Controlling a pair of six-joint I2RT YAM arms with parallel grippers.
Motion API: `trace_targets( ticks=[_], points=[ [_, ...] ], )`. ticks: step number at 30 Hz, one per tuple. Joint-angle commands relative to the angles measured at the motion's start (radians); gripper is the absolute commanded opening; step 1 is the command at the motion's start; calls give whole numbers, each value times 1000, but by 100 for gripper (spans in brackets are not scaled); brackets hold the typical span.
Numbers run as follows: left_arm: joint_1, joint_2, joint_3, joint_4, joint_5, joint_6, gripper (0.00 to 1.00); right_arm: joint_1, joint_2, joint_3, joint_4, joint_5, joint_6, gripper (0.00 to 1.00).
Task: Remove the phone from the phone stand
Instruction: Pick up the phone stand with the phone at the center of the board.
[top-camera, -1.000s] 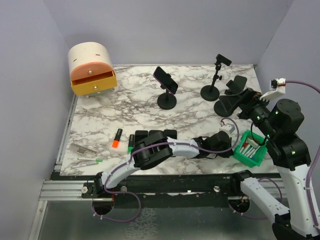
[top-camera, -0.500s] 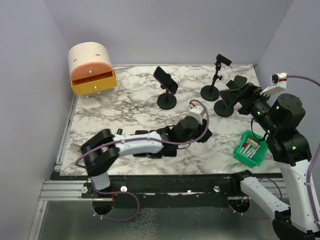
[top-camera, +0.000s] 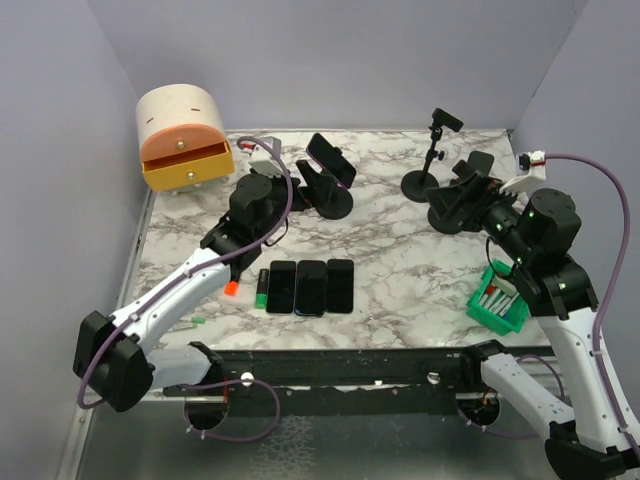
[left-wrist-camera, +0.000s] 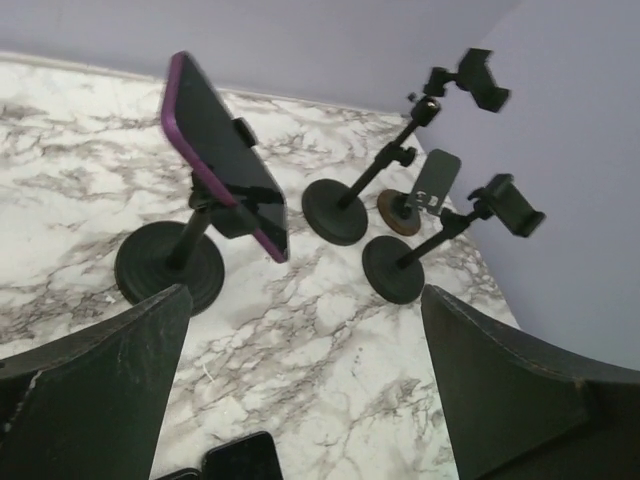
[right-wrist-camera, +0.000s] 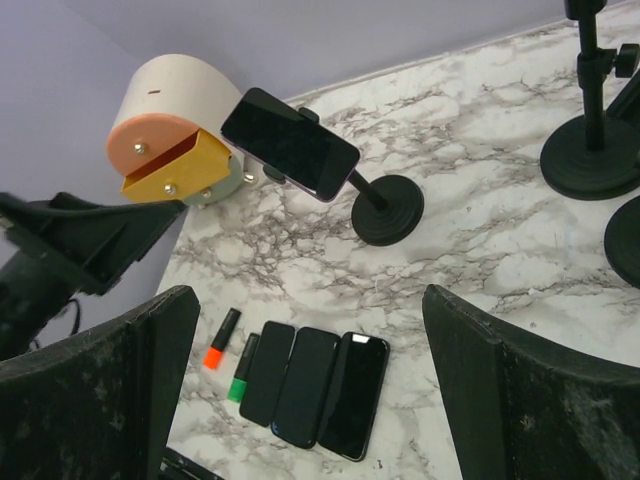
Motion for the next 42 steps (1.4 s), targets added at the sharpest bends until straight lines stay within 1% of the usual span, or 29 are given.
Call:
trace_targets(
  ticks=[1,4,9,12,15,20,22,24,28,34,39,42],
  points=[
    [177,104,-65,107,244,-158,99,5,-18,-14,75,-58,-2,99],
    [217,135,-78,215,270,-199,99,5,-25,-24,76,-57,-7,99],
    [226,245,3,238,258,-175,99,5,-27,-40,83,-50,-13,99],
    [239,296,35,255,291,-186,95,10,-22,-34,76,-36,-26,99],
    [240,317,42,293,294,-193,90,18,-23,-39,75,-17,-34,99],
    [259,411,130,299,299,-199,73,35,-17,-34,70,-3,-38,99],
    [268,451,170,299,329,-204,62,40,-15,-21,60,-2,-43,99],
    [270,482,195,299,357,-208,53,43,-17,-12,53,6,-47,99],
    [272,504,205,301,377,-207,37,51,-16,-2,45,16,-53,99],
    [279,503,203,315,405,-199,15,57,-16,-6,45,21,-58,99],
    [280,478,206,323,438,-221,0,58,-24,3,30,37,-61,99],
    [280,448,197,340,471,-243,0,59,-30,26,5,48,-73,99]
  ],
)
